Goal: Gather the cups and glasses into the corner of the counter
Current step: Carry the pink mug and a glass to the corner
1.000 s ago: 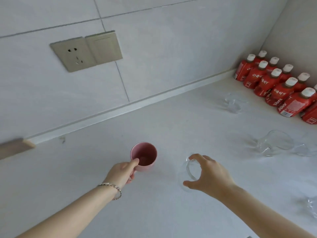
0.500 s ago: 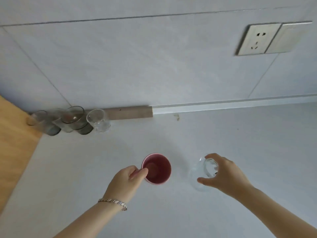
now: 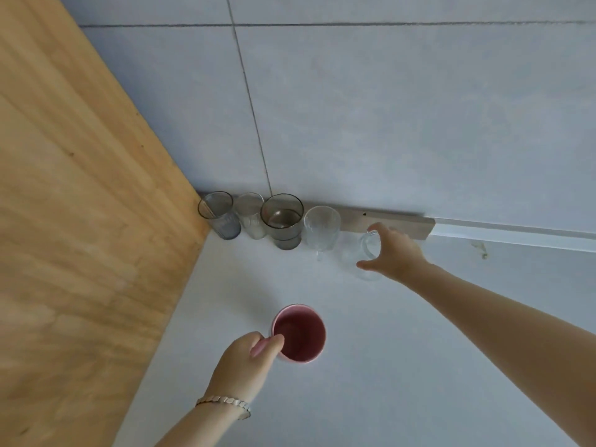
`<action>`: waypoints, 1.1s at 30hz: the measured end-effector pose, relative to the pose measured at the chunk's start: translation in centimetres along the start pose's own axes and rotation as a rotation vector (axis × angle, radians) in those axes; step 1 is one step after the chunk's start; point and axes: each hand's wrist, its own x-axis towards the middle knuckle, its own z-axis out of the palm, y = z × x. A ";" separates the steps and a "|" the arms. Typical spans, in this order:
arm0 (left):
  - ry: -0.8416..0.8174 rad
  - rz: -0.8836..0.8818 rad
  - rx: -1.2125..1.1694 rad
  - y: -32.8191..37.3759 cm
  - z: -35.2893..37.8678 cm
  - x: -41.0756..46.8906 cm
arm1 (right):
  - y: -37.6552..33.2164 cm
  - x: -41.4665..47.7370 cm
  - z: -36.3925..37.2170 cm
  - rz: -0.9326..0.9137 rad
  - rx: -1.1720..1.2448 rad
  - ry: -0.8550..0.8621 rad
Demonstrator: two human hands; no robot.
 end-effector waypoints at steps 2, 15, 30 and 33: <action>0.004 -0.011 -0.006 -0.6 -0.6 0.7 | -0.9 2.1 0.0 0.005 -0.054 -0.023; 0.036 -0.126 -0.192 -2.3 -0.8 2.5 | -1.5 2.8 1.7 0.086 -0.055 0.001; 0.025 -0.159 -0.193 -1.5 -0.4 3.2 | -1.8 4.4 1.3 0.271 0.299 0.101; 0.019 -0.166 -0.174 -1.2 -0.5 3.3 | -1.6 4.4 1.4 0.222 0.279 0.048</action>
